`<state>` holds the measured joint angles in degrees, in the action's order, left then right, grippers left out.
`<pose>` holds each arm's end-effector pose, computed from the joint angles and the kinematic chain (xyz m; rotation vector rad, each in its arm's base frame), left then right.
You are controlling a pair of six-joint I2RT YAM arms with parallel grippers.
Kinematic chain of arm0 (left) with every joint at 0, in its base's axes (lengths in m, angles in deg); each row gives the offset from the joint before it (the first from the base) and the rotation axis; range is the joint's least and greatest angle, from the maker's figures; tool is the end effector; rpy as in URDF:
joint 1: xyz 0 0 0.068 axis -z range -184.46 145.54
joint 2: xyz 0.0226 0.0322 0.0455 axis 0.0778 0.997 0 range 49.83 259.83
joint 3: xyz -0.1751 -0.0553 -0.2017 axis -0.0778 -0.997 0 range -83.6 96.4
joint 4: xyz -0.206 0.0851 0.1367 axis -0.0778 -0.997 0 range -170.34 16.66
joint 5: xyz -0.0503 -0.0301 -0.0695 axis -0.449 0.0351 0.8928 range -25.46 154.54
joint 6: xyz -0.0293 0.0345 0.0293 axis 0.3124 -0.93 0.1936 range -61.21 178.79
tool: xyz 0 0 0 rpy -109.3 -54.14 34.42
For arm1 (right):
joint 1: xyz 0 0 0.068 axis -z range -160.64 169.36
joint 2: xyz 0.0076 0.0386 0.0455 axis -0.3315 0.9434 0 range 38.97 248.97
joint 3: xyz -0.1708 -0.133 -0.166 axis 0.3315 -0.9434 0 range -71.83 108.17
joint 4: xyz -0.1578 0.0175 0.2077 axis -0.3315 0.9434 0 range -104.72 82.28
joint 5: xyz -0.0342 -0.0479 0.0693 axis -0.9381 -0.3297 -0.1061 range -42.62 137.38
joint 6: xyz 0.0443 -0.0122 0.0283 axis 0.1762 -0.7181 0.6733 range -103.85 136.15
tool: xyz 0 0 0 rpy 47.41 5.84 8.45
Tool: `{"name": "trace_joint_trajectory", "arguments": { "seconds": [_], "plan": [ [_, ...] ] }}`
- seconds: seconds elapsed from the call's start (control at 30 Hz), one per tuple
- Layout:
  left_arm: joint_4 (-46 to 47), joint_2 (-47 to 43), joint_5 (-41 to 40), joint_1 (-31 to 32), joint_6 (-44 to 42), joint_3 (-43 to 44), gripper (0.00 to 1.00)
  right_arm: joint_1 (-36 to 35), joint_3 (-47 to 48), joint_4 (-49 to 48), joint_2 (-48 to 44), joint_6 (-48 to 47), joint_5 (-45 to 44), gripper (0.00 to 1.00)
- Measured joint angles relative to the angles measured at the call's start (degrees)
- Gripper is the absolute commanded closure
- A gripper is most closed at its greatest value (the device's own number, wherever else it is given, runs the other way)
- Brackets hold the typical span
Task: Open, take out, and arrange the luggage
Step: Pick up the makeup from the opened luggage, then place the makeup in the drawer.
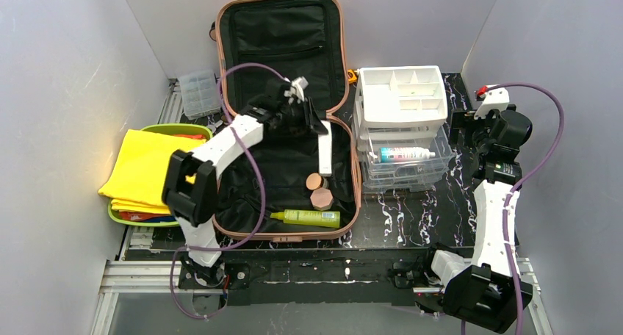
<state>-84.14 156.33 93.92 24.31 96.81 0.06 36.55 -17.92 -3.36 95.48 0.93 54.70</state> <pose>0.3698 -0.2230 0.2686 0.1372 2.3302 -1.1876 0.2191 -0.0630 0.3561 -0.0597 1.8205 -0.2854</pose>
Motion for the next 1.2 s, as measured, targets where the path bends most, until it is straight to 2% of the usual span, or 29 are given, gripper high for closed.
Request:
{"name": "trace_joint_trajectory", "arguments": {
  "seconds": [0.13,0.27,0.53,0.67,0.93,1.2],
  "plan": [
    [-2.54,-6.34,0.33,-2.12,-3.54,5.25,0.84,0.0,-0.09,0.0,0.07,0.0,0.2,0.0],
    [-4.87,-6.32,1.42,-1.16,-7.02,15.52,0.84,0.0,-0.11,0.0,0.09,-0.02,-0.09,0.0],
    [-8.13,1.05,0.42,6.03,-12.94,36.65,0.84,0.0,-0.11,0.0,0.33,-0.13,-2.38,0.0],
    [-11.15,9.62,-1.75,10.54,-19.87,48.52,0.84,0.0,-0.11,0.0,1.07,-0.22,-3.08,0.0],
    [-15.85,12.37,-6.62,20.0,-39.76,51.84,0.85,0.0,-0.11,0.0,1.44,-0.79,-3.98,0.0],
    [-14.88,14.23,-12.5,25.97,-54.01,56.57,0.87,0.0,-0.11,0.0,1.75,-1.09,-3.96,0.0]
  ]
}}
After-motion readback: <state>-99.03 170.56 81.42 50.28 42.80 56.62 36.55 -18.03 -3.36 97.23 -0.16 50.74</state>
